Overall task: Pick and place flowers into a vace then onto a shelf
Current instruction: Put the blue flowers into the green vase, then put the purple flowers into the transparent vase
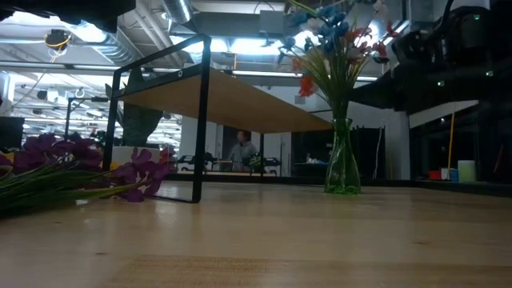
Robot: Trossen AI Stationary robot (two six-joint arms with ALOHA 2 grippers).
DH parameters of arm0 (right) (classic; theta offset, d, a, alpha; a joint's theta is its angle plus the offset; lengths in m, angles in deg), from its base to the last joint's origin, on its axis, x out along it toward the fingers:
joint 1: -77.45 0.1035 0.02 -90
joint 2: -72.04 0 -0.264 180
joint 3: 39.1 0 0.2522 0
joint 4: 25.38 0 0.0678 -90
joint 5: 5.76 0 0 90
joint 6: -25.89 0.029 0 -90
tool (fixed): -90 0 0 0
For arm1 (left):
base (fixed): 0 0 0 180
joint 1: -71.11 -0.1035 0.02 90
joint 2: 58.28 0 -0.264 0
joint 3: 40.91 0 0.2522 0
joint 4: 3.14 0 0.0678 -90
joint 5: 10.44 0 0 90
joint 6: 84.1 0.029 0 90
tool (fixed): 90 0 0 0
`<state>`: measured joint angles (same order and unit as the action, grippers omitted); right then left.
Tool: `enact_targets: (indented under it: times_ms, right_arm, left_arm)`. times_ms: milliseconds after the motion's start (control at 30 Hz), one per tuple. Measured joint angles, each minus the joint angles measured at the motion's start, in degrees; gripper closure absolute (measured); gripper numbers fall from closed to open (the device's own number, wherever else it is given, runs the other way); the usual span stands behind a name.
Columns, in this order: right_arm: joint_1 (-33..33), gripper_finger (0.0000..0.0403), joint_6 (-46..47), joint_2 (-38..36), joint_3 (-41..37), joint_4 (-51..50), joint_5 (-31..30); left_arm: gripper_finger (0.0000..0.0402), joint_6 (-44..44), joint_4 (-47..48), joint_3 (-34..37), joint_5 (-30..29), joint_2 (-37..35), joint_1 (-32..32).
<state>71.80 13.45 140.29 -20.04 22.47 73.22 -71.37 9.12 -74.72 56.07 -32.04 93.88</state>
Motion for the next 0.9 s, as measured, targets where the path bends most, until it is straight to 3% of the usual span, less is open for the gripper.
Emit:
enact_targets:
  times_ms: [900]
  right_arm:
    - [1.62, 0.0285, 3.22, -15.26, 0.0, -22.05, -0.03]
  left_arm:
    - [0.0398, -0.11, 0.0, 0.0, 0.01, 0.0, 0.02]
